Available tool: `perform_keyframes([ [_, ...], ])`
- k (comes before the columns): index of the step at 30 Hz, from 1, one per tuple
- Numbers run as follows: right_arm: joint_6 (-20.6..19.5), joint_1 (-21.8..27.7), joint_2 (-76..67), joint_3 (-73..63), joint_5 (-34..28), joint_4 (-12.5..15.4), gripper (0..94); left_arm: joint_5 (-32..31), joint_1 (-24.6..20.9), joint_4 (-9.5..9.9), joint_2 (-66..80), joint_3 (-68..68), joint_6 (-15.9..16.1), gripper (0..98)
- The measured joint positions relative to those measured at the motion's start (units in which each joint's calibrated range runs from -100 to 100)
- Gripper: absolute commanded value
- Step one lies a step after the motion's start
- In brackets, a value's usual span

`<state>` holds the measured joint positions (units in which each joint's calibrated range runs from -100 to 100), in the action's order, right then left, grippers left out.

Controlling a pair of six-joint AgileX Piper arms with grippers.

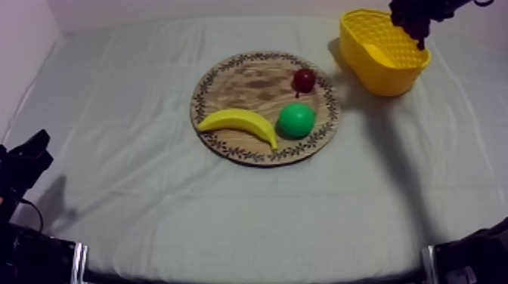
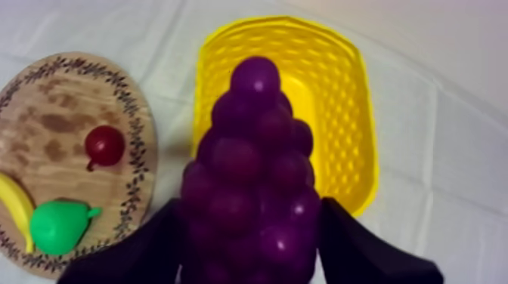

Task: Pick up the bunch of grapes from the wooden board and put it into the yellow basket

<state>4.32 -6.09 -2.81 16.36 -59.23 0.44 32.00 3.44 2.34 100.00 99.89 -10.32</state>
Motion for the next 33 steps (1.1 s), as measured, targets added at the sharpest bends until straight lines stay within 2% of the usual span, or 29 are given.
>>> perform_keyframes([
  [8, -0.45, 0.78, 7.62, -8.85, 0.48, -1.19, 35.8, 0.00, 0.00, 0.00, 0.00, 0.00, 0.00, 0.1],
  [20, -0.45, 2.53, 26.67, -25.81, 1.62, -2.33, 35.8, 0.00, 0.00, 0.00, 0.00, 0.00, 0.00, 0.1],
  [33, 0.90, 3.30, 37.15, -24.90, 6.45, -1.96, 35.2, 0.00, 0.00, 0.00, 0.00, 0.00, 0.00, 0.1],
])
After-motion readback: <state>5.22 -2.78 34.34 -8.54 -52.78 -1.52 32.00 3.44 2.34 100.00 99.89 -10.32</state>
